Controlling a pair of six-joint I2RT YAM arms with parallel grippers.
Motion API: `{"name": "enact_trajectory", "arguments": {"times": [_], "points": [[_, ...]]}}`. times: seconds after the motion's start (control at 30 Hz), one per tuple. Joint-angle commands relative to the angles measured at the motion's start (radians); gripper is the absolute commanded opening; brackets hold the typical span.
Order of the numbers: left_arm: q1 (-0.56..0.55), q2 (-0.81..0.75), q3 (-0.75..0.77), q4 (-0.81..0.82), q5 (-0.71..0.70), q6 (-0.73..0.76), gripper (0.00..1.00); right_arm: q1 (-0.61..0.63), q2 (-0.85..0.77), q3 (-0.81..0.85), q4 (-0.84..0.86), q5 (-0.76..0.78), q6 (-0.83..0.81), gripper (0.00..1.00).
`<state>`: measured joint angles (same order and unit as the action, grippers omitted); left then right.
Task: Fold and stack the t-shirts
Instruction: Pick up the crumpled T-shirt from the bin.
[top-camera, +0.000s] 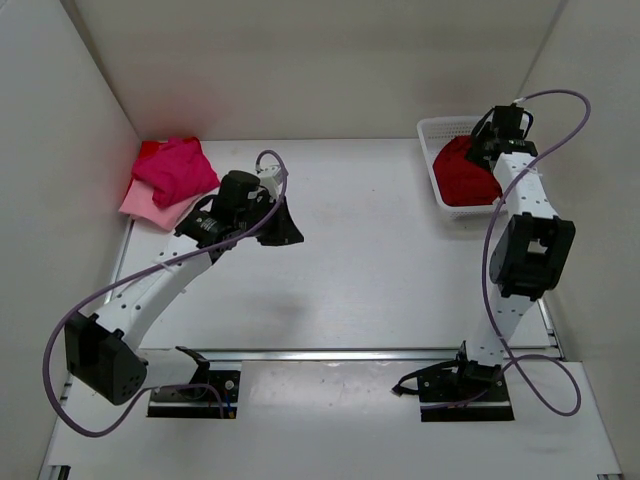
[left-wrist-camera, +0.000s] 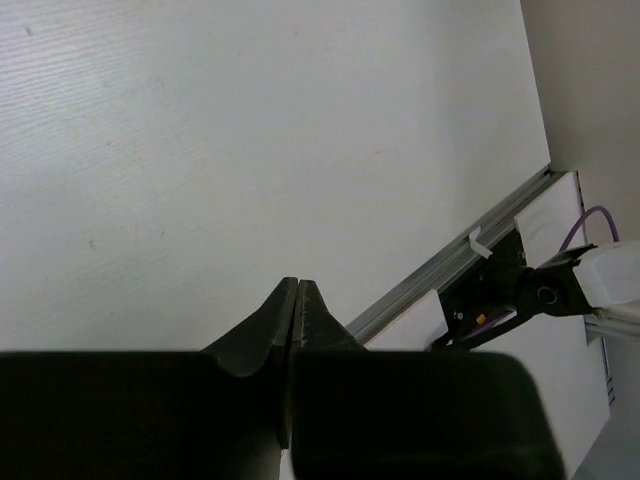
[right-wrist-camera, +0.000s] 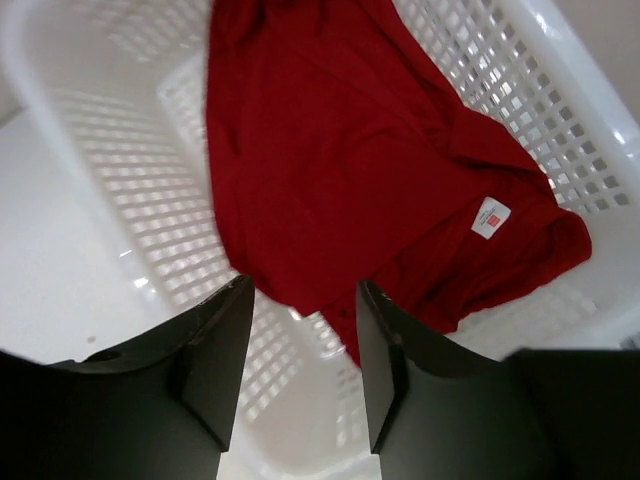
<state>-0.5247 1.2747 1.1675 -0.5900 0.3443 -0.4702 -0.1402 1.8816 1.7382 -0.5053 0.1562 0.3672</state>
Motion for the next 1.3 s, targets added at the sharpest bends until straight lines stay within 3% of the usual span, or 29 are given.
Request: {"name": "enact_trajectory", "arguments": {"times": [0.0, 0.13, 0.2, 0.37, 0.43, 0.57, 0.73, 0.83, 0.87, 0.9, 1.27], "points": [[-0.023, 0.012, 0.018, -0.004, 0.009, 0.001, 0.06, -0.044, 0.095, 0.092, -0.036, -0.043, 0.018, 0.43], [-0.017, 0.058, 0.024, -0.013, 0.015, -0.011, 0.30, -0.061, 0.284, 0.294, -0.105, -0.093, 0.003, 0.47], [-0.014, 0.072, 0.023, -0.024, 0.013, -0.016, 0.38, -0.049, 0.437, 0.438, -0.181, -0.081, -0.008, 0.46], [0.014, 0.081, 0.053, -0.043, -0.002, -0.024, 0.39, -0.041, 0.788, 1.053, -0.400, -0.148, 0.002, 0.43], [0.015, 0.086, 0.060, -0.054, -0.014, -0.022, 0.38, -0.044, 0.749, 0.916, -0.325, -0.148, 0.027, 0.41], [0.025, 0.095, 0.051, -0.053, -0.010, -0.039, 0.39, -0.003, 0.852, 1.081, -0.387, -0.135, -0.030, 0.41], [0.032, 0.101, 0.049, -0.065, -0.016, -0.038, 0.39, 0.025, 0.880, 1.083, -0.406, -0.161, -0.019, 0.37], [0.029, 0.097, 0.060, -0.067, -0.025, -0.033, 0.39, 0.020, 0.889, 1.080, -0.418, -0.173, 0.004, 0.20], [0.032, 0.092, 0.055, -0.070, -0.027, -0.039, 0.39, 0.011, 0.874, 1.084, -0.420, -0.158, 0.010, 0.07], [0.032, 0.091, 0.058, -0.074, -0.018, -0.033, 0.40, 0.010, 0.854, 1.086, -0.420, -0.123, 0.001, 0.03], [0.008, 0.103, 0.116, -0.051, -0.001, -0.047, 0.42, -0.032, 0.532, 1.083, -0.420, -0.073, -0.013, 0.00]]}}
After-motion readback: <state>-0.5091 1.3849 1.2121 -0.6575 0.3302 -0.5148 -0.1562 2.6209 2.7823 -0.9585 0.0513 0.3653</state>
